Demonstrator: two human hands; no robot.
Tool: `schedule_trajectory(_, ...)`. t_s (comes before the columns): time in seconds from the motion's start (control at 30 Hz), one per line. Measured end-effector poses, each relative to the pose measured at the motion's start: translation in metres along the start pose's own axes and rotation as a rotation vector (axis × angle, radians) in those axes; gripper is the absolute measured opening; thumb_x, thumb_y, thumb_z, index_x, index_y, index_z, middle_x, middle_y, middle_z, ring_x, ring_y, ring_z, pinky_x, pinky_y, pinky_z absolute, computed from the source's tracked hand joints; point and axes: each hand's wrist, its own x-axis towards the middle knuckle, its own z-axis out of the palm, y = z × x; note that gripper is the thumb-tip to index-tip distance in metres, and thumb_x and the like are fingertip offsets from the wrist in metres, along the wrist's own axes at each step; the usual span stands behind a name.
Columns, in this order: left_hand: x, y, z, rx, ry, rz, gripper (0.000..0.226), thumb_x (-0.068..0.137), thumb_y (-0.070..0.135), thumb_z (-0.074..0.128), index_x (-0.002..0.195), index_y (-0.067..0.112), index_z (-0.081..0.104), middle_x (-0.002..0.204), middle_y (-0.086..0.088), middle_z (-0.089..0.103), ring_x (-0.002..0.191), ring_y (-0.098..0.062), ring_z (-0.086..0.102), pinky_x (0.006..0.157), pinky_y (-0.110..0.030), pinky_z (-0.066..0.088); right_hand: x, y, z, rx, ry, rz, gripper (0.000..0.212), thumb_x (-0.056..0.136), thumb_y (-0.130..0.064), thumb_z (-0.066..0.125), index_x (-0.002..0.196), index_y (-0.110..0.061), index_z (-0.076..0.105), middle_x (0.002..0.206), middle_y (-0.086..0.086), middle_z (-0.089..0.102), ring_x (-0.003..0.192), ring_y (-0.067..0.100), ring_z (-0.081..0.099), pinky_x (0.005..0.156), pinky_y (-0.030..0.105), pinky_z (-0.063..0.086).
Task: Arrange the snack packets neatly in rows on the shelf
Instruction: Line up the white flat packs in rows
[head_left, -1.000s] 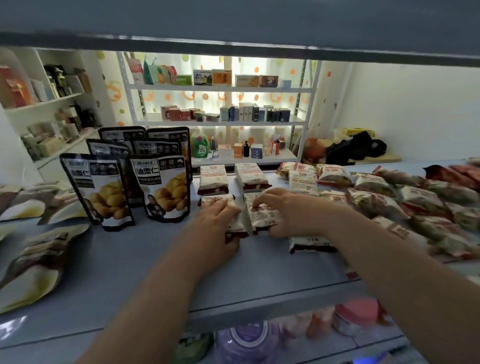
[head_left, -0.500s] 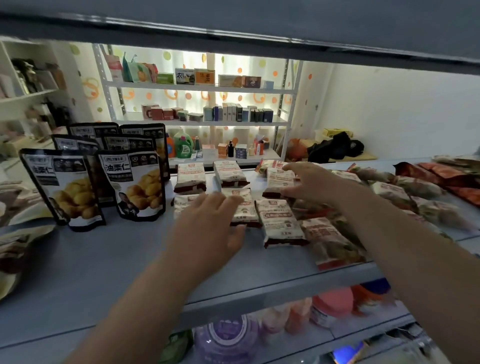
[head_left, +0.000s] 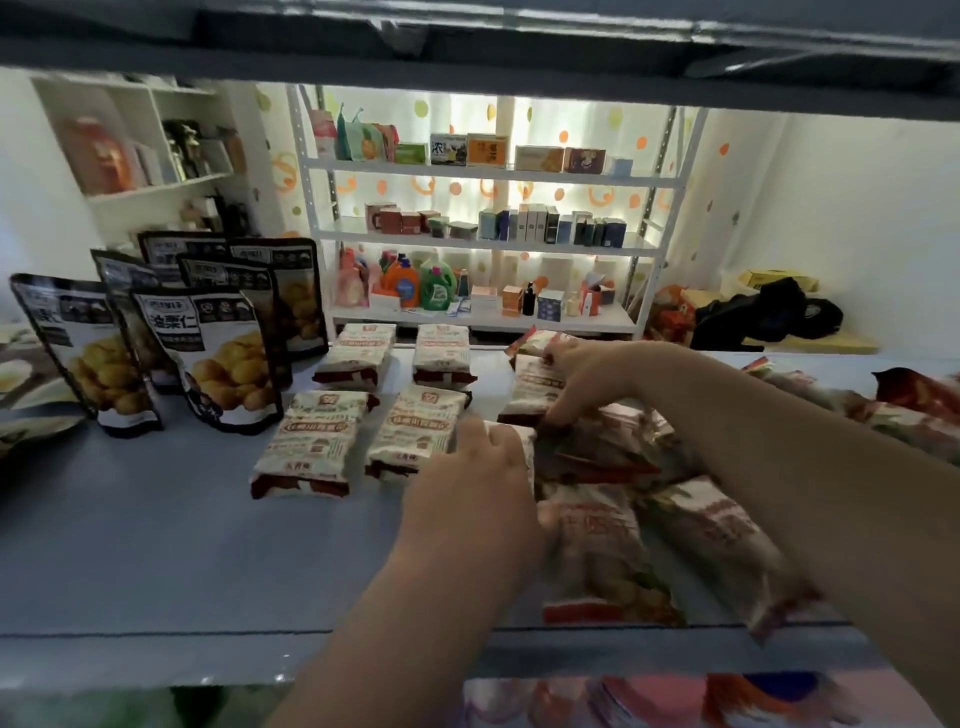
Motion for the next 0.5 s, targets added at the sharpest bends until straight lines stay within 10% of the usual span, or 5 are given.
schedule_trajectory(0.3, -0.005, -0.001, -0.032, -0.205, 0.163, -0.17, 0.042, 0.072, 0.066, 0.038, 0.1, 0.036, 0.027, 0.097, 0.007, 0.027, 0.075, -0.006, 0.04, 0.055, -0.024, 0.032, 0.037, -0.013, -0.019, 0.435, 0.27, -0.309, 0.092, 0.075, -0.049, 0.078, 0.149, -0.025, 0.029, 0.139, 0.008, 0.046, 0.113, 0.023, 0.05, 0.096, 0.04, 0.045)
schedule_trajectory(0.5, 0.036, 0.007, -0.022, -0.123, 0.191, -0.144, 0.054, 0.082, 0.055, 0.049, 0.123, 0.022, 0.034, 0.121, -0.007, 0.037, 0.091, -0.021, 0.052, 0.062, -0.026, 0.036, 0.057, 0.002, -0.01, 0.179, 0.279, -0.264, 0.09, 0.08, -0.052, 0.071, 0.152, -0.027, 0.024, 0.144, 0.012, 0.045, 0.116, 0.026, 0.048, 0.092, 0.041, 0.039)
